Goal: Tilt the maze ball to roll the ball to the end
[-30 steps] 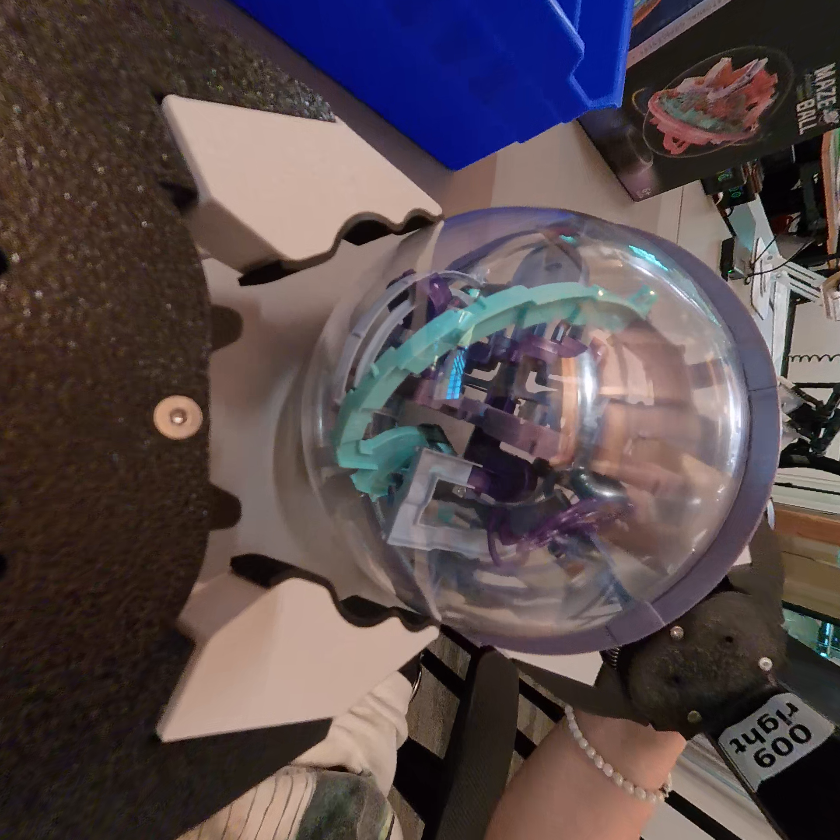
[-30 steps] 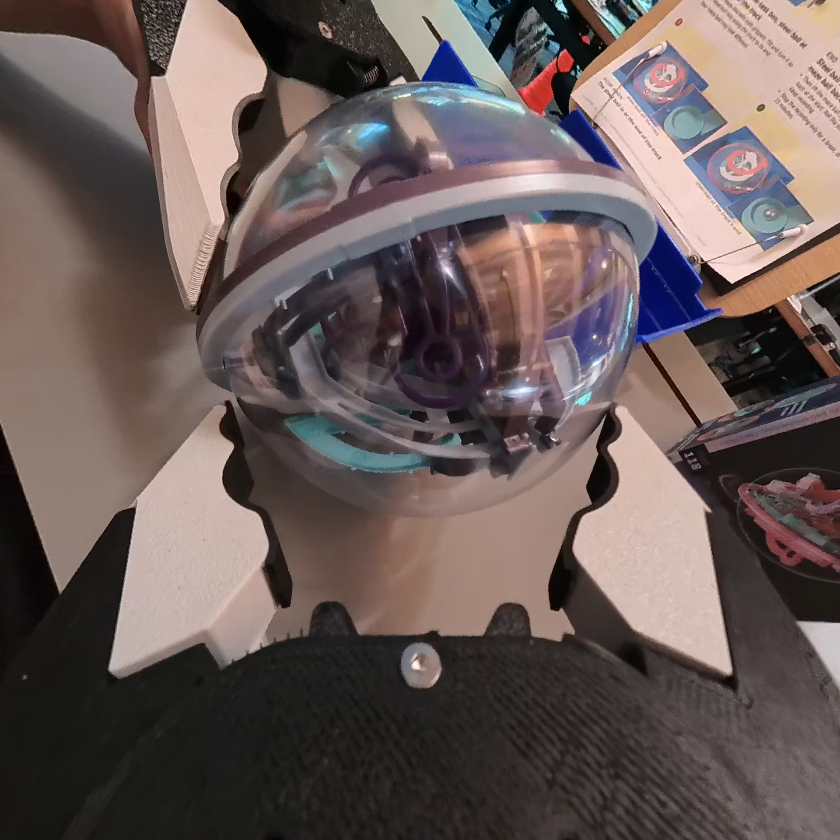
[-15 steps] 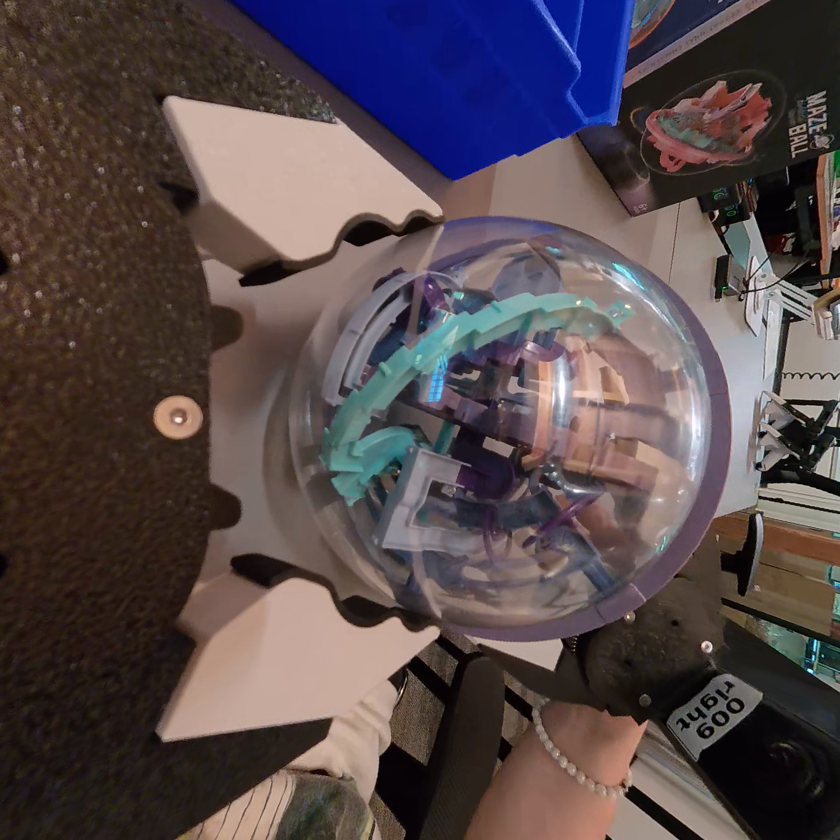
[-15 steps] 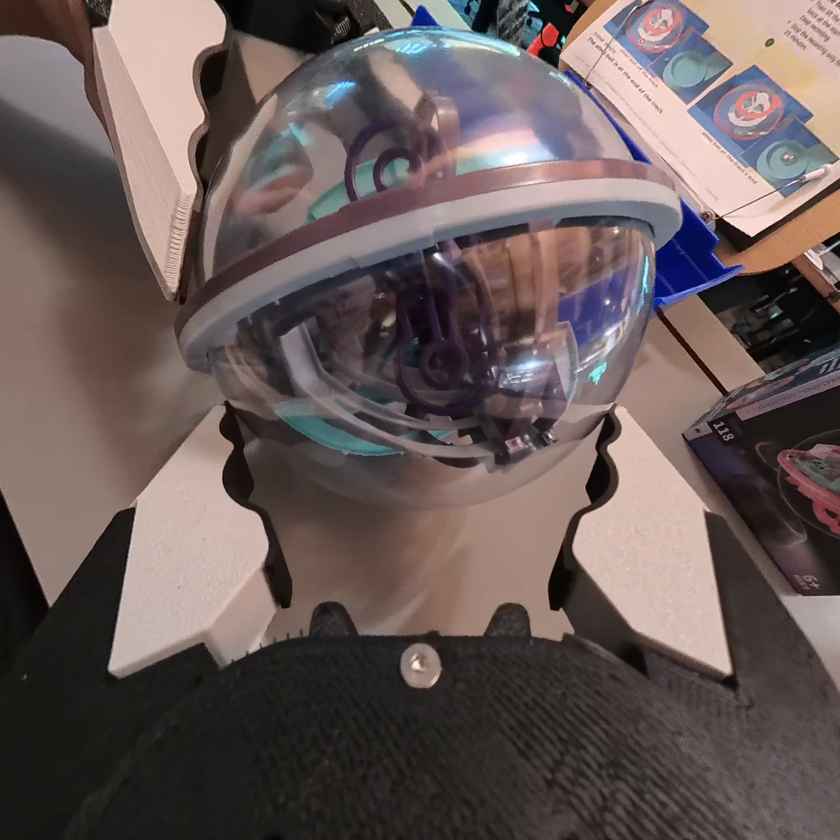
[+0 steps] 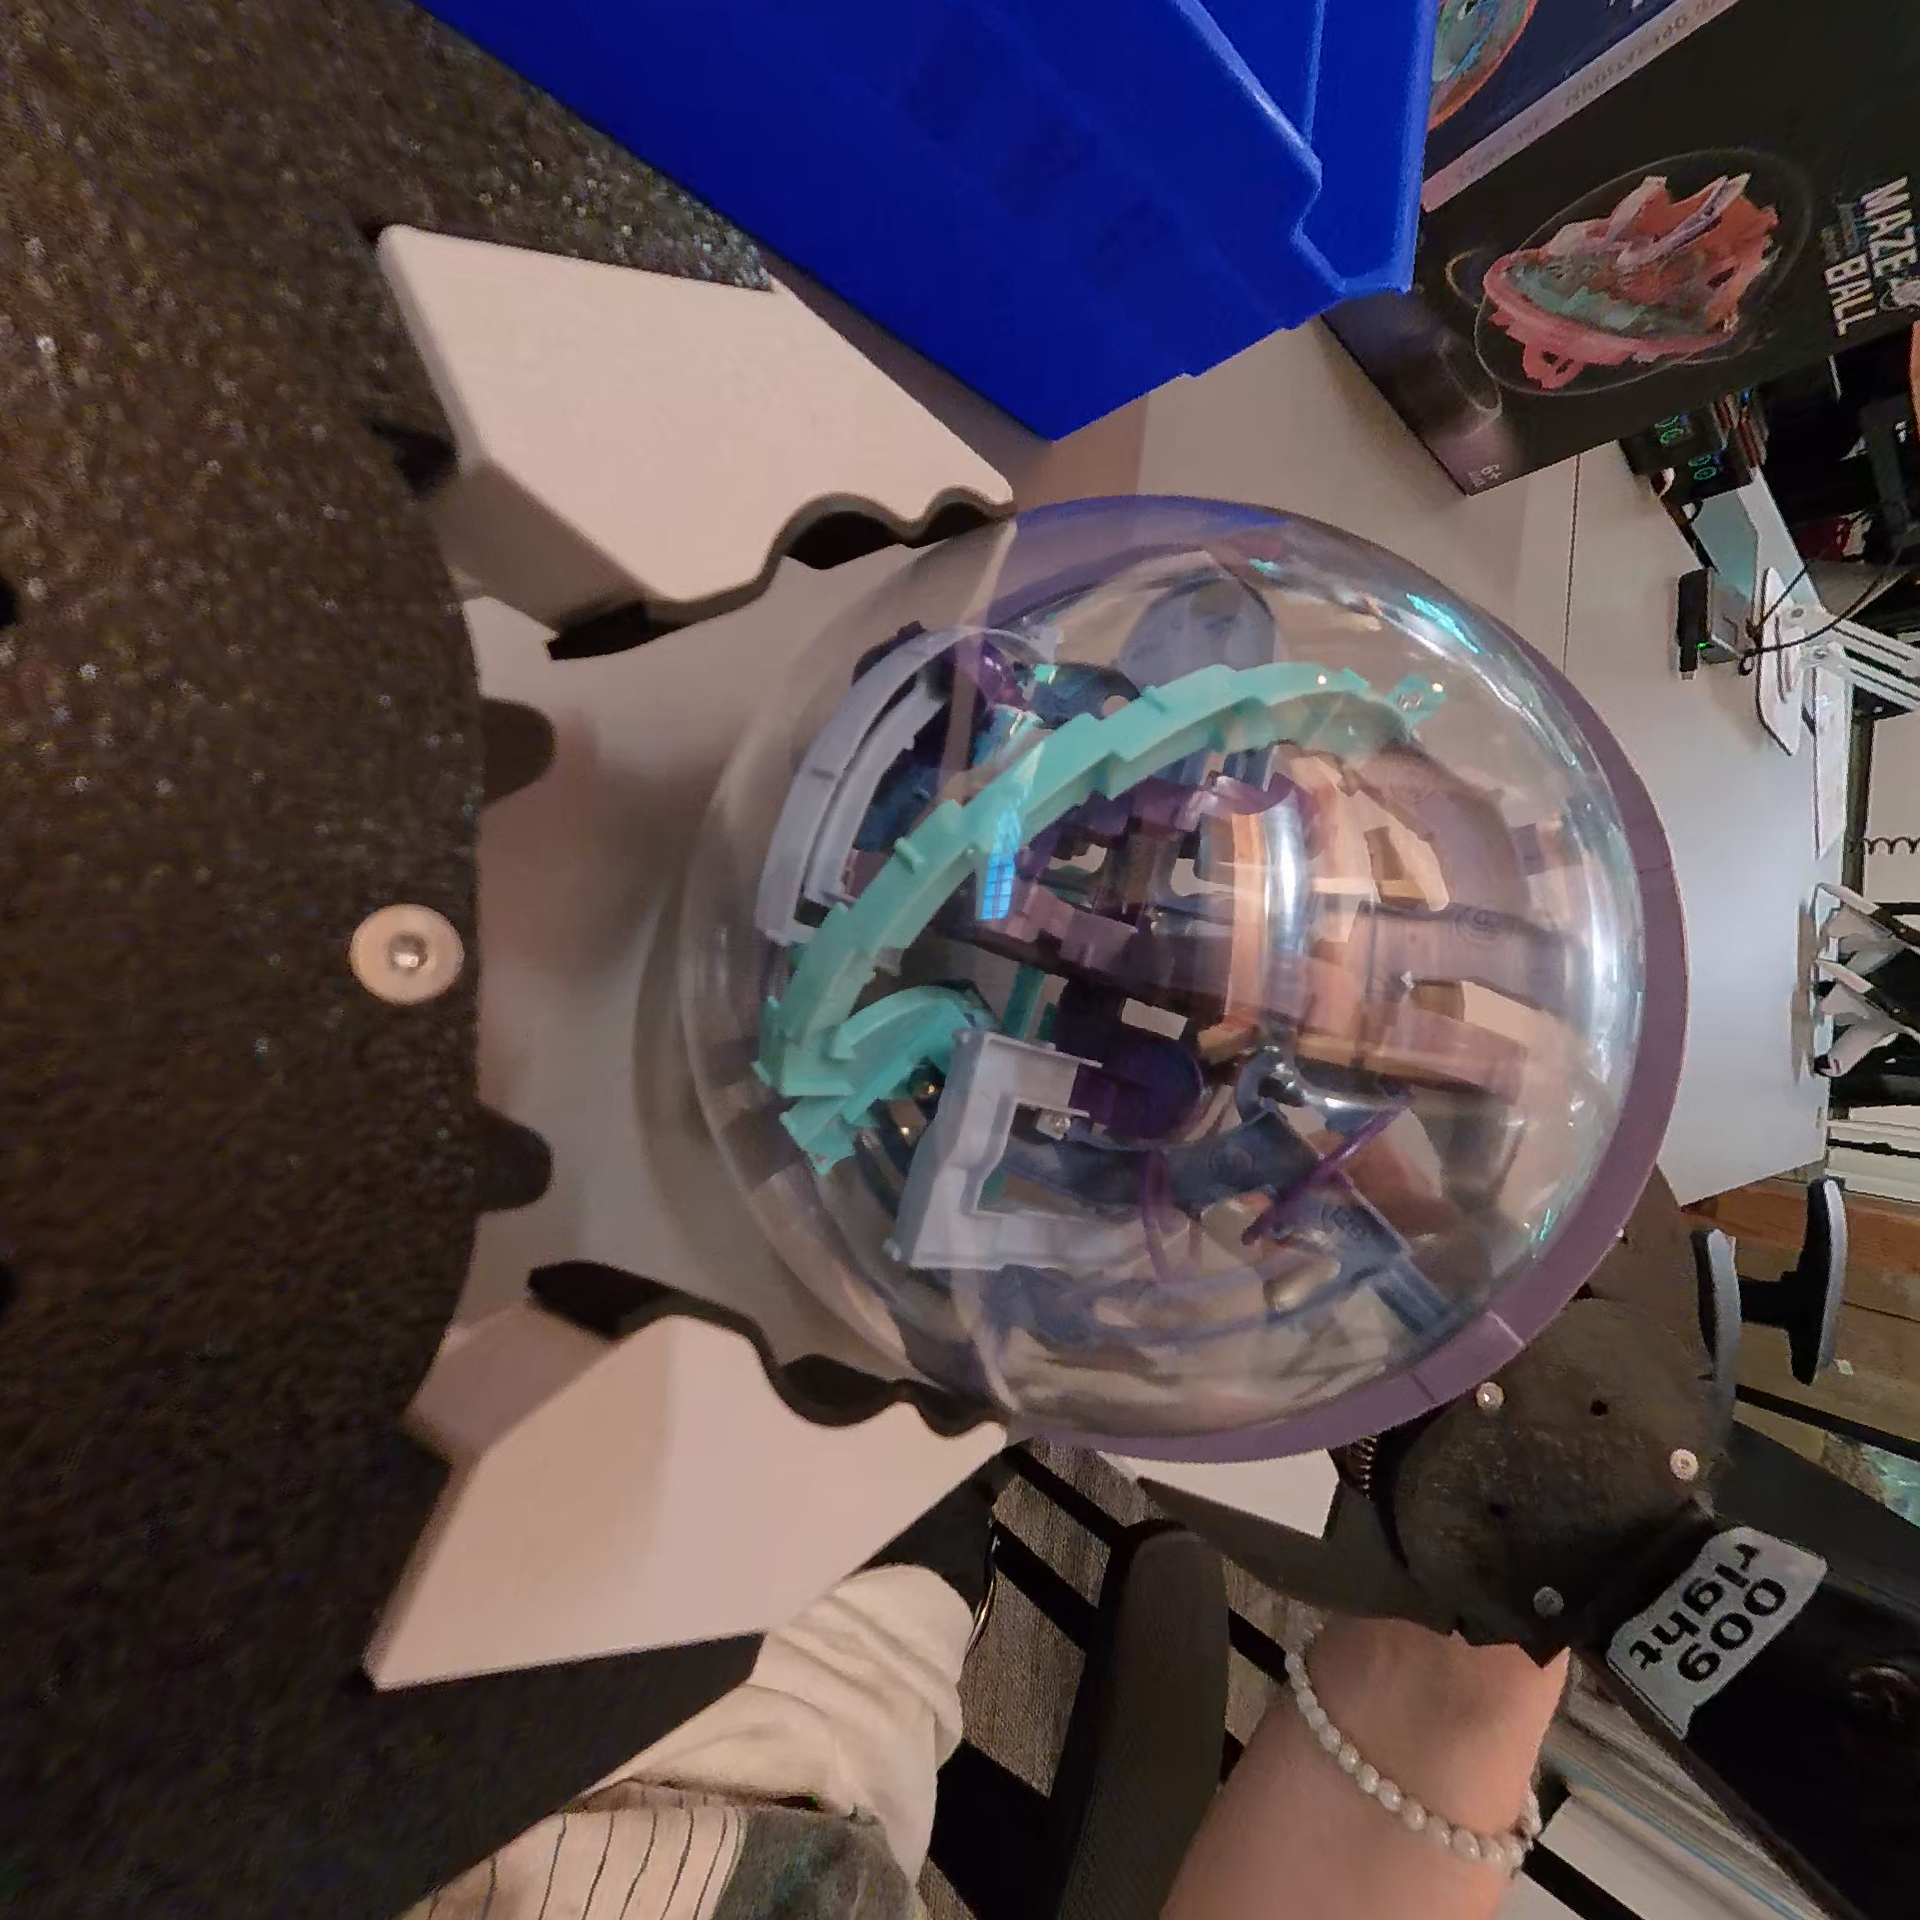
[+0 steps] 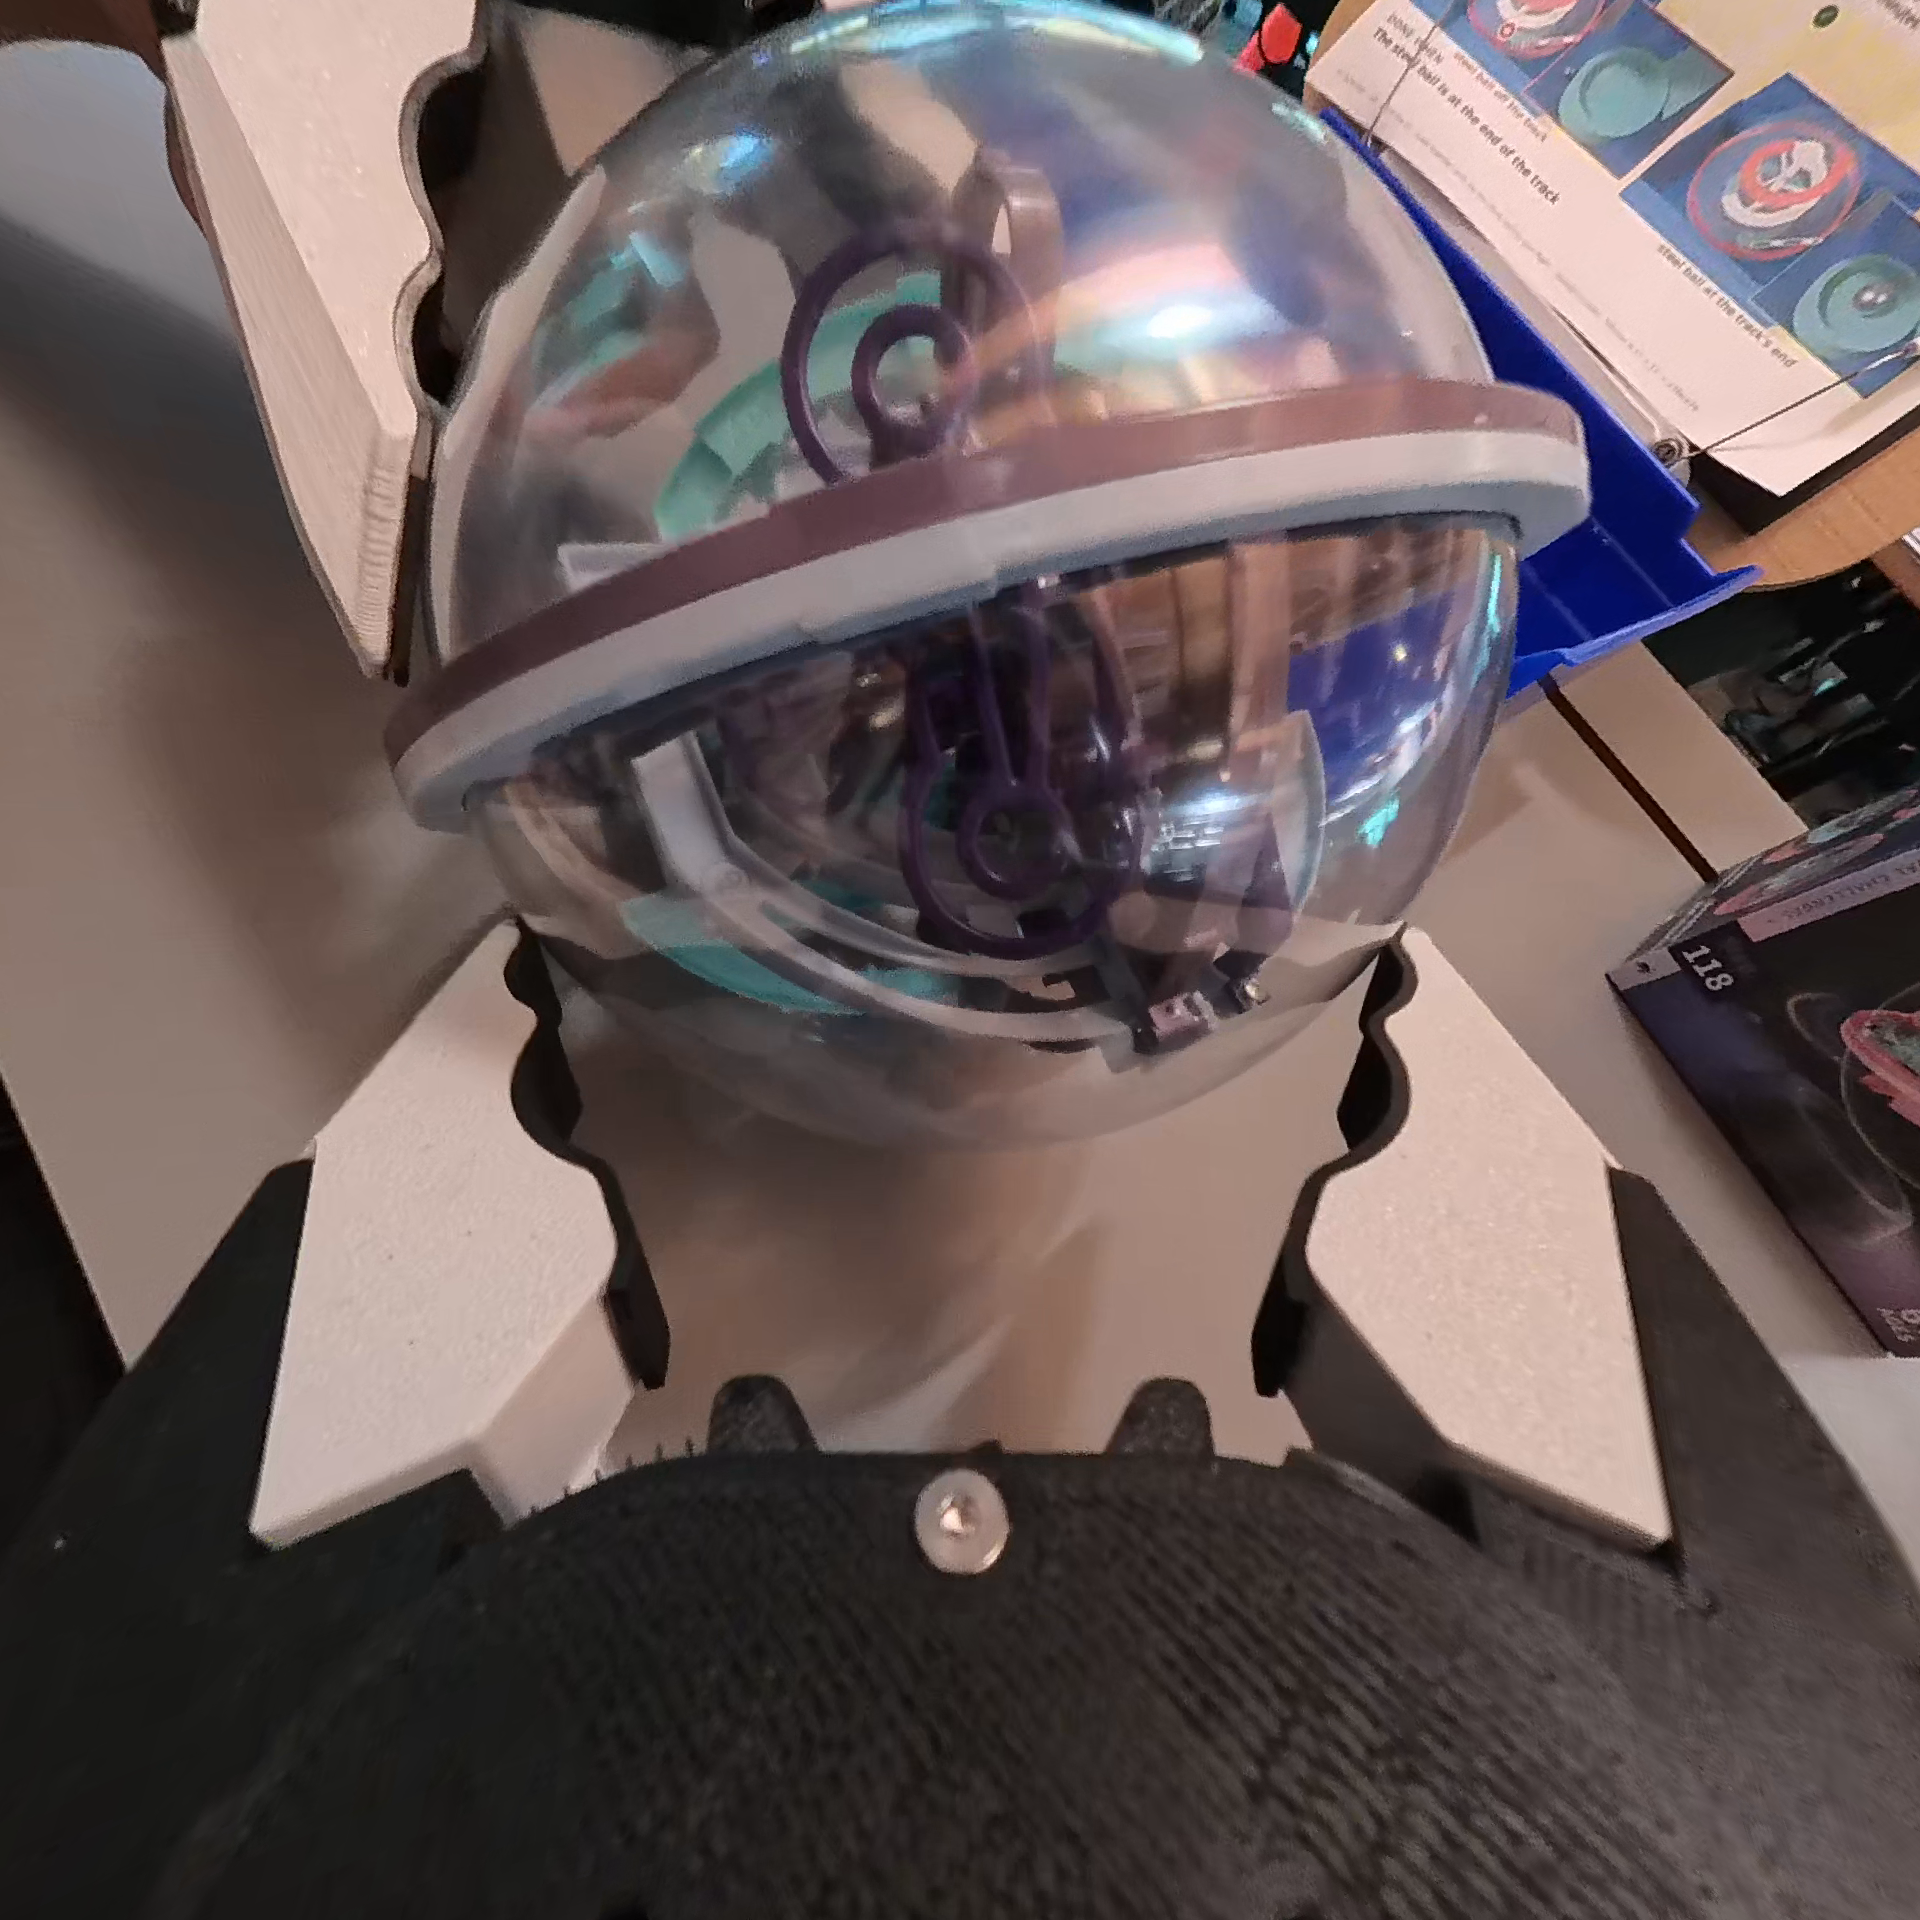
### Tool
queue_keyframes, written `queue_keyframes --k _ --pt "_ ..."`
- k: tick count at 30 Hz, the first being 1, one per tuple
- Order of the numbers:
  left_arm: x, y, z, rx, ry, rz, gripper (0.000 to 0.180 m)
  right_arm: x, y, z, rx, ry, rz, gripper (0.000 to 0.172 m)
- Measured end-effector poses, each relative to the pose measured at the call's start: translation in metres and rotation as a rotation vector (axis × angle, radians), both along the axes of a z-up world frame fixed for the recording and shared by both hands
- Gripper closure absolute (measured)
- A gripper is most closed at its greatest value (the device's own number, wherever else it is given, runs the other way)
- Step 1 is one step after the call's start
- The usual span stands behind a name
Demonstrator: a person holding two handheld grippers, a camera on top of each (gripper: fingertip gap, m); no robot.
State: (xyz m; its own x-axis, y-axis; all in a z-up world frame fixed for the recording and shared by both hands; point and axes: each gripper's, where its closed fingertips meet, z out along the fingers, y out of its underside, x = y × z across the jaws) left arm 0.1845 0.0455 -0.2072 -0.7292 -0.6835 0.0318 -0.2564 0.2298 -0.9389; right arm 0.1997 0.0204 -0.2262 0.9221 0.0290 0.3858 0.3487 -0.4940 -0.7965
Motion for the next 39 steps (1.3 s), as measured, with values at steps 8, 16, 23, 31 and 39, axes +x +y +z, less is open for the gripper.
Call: queue_keyframes --k 8,16,23,31,39 --pt "-0.002 -0.006 -0.001 0.029 -0.018 -0.017 0.029 -0.013 -0.005 0.019 -0.078 -0.055 0.117 0.015" --pt "-0.001 -0.006 -0.001 0.018 -0.009 -0.01 0.029 -0.022 0.004 0.074 0.017 -0.162 0.191 0.02" --pt "-0.002 -0.008 0.0 0.034 -0.027 -0.015 0.03 -0.025 0.005 0.057 -0.017 -0.013 0.282 0.026" --pt "-0.001 -0.006 -0.001 0.017 -0.011 -0.014 0.033 -0.019 0.01 0.047 -0.025 -0.016 0.258 0.015" --pt "-0.001 -0.011 -0.001 -0.037 0.02 -0.008 0.032 -0.019 0.005 0.048 0.058 0.036 0.22 0.015"
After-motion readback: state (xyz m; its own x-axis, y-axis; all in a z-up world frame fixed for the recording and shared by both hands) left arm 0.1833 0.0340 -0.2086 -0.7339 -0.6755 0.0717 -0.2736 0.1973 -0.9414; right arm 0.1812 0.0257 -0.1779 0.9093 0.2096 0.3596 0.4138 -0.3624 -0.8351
